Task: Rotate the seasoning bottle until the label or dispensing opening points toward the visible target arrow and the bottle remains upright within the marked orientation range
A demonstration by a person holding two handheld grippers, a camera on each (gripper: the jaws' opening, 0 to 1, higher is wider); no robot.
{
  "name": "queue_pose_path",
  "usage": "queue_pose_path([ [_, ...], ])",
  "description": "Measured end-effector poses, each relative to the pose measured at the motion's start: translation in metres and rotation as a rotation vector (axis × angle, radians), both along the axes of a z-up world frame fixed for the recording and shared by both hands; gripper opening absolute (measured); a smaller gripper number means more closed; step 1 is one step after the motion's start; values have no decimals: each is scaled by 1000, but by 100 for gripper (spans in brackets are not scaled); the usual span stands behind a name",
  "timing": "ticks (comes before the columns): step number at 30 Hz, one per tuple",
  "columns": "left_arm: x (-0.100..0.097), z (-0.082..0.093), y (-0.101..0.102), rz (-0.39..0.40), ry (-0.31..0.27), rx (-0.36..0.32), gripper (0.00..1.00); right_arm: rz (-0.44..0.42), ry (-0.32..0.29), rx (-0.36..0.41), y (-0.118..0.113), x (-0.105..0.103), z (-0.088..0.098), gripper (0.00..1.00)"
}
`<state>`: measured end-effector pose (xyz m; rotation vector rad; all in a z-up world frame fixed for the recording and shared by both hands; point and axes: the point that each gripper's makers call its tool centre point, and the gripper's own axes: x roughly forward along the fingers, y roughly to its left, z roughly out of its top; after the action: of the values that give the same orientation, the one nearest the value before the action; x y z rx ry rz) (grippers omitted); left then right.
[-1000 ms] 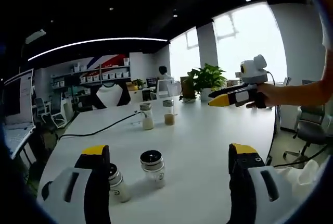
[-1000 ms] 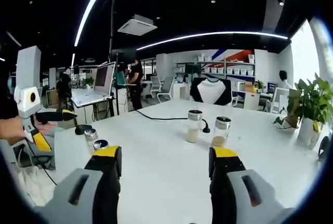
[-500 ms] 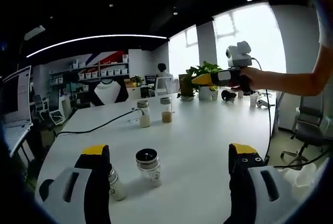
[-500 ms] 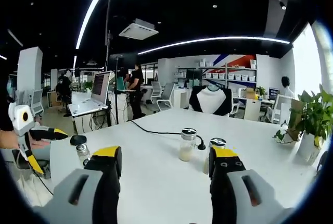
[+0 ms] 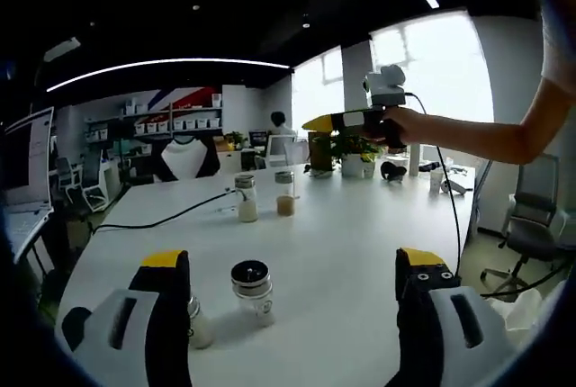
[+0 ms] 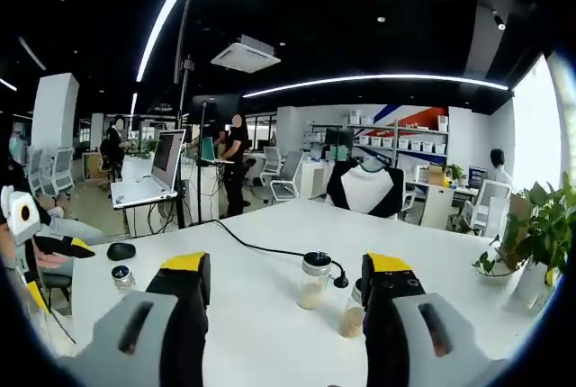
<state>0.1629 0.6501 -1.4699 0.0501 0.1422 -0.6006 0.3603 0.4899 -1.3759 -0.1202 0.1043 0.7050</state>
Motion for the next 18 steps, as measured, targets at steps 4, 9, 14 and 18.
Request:
queue_pose_path([
  [4, -1, 0, -2, -16, 6, -3, 100, 7, 23, -8, 11, 11, -12, 68],
  [9, -1, -1, -1, -11, 14, -18, 100, 17, 49, -26, 24, 23, -27, 68],
  [14, 0, -4, 4, 1, 21, -20, 100, 8, 84, -9, 30, 40, -42, 68],
  [18, 1, -5, 8, 10, 27, -20, 100, -37, 100, -27, 28, 56, -52, 62],
])
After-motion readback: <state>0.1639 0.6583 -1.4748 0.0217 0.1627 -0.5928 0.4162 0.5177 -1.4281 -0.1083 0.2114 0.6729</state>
